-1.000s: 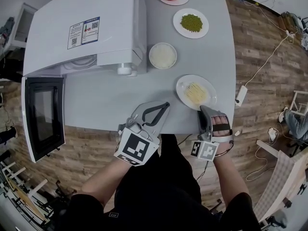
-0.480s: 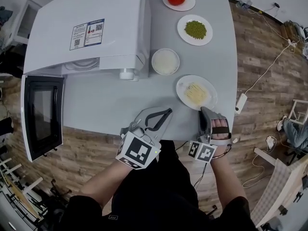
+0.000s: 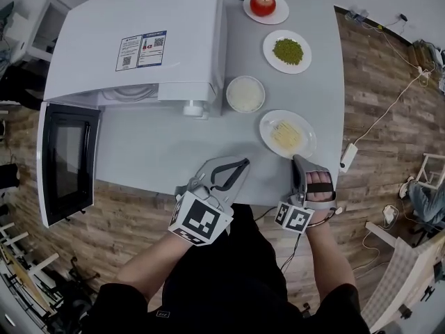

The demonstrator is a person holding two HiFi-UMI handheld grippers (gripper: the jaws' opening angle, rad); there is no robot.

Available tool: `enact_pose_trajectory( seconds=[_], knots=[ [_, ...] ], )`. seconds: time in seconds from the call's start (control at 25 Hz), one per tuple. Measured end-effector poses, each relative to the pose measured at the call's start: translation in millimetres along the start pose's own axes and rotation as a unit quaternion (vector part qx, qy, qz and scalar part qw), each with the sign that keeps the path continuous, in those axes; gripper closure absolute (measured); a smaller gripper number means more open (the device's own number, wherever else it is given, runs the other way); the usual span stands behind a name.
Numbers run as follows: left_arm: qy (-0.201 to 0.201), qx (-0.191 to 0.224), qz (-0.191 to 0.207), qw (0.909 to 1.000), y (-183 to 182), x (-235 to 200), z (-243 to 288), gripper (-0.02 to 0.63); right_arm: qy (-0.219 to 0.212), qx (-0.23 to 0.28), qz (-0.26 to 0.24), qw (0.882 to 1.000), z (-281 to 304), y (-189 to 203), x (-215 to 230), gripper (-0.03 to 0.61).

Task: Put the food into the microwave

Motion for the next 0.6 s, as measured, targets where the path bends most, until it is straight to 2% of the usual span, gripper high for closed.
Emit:
enact_pose_trajectory(
  seconds=[0.32, 0.6],
  knots=[
    [-0.012, 0.001, 0.010, 0.9999, -11.3, -3.6, -10.7, 0.606, 0.035, -0.002, -0.006, 0.999, -9.3, 1.7, 19.2, 0.557],
    [-0.016, 0.013, 0.014, 0.9997, -29.1, 5.0, -15.5, 0.606, 0.046, -0.001, -0.015, 0.999, -27.6, 1.0, 38.8, 0.554]
  ],
)
Point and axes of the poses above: the fingertips, and each gripper's own axes: z forward along the fingers, x to its right, y out of its underside, the point moved 3 cm from there along -z, backward along the fingers, and after that the axes turned 6 degrees about x, right-handed, at the moved point
